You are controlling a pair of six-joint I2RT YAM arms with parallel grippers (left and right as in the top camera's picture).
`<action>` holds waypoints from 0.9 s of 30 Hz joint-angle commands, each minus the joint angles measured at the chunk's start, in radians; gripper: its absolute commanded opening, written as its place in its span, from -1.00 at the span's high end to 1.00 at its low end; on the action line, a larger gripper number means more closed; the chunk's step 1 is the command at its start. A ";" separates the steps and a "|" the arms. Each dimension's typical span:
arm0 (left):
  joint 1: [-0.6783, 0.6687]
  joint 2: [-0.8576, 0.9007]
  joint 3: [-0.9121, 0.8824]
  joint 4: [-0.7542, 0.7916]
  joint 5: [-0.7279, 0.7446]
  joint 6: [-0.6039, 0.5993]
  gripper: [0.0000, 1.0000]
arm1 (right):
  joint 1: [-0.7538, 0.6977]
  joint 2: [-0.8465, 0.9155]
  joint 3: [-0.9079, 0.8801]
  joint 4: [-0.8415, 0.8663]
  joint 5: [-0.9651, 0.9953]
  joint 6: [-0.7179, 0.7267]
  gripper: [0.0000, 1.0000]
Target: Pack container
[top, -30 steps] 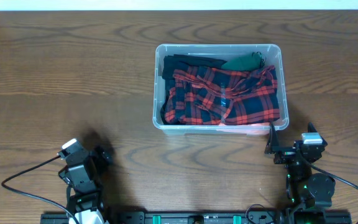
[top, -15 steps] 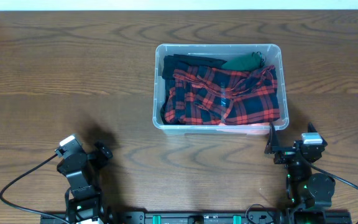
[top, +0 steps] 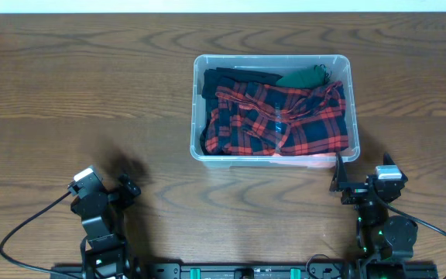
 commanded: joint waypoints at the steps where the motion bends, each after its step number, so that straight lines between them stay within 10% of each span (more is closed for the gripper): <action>1: -0.011 -0.025 -0.022 -0.036 0.003 0.001 -0.96 | -0.007 -0.006 -0.002 -0.003 0.003 -0.011 -0.99; 27: -0.261 -0.335 -0.022 -0.034 -0.035 0.157 -0.96 | -0.007 -0.006 -0.002 -0.003 0.003 -0.011 -0.99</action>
